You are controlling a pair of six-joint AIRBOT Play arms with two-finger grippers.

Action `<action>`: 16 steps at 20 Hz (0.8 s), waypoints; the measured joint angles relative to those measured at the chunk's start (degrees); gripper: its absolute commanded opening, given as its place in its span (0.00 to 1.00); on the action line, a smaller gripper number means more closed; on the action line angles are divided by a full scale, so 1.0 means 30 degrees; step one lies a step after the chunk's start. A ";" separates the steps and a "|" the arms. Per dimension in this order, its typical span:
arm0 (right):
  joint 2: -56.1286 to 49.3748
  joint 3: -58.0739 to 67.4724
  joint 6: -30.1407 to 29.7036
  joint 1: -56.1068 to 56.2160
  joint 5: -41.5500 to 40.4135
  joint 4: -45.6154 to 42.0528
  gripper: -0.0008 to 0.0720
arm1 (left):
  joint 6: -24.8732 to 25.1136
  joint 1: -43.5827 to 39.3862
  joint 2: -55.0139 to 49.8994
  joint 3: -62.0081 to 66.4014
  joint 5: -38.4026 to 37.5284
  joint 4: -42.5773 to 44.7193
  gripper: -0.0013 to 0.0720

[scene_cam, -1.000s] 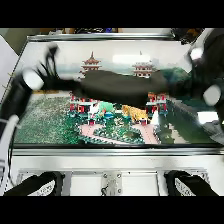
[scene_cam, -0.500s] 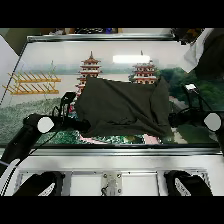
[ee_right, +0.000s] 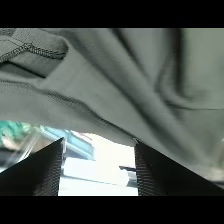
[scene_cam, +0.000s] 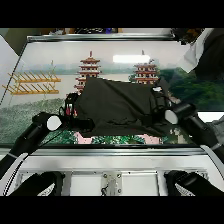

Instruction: Fold the clothes and pants, and hang the long-sleeved shirts on hangers.

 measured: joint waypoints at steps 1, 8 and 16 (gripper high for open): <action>-0.1188 0.0466 0.1005 0.0444 -0.0015 -0.0189 0.65 | -0.0102 -0.0066 -0.0510 0.0415 -0.0044 0.0000 0.93; -0.6360 0.2980 0.6674 0.1443 0.0058 -0.0692 0.65 | -0.0255 -0.0197 -0.1668 0.2004 -0.0393 0.0007 0.93; -0.7832 0.3359 1.1118 0.1515 -0.0015 -0.0831 0.65 | -0.0415 -0.0204 0.0175 0.0058 0.0415 0.0007 0.93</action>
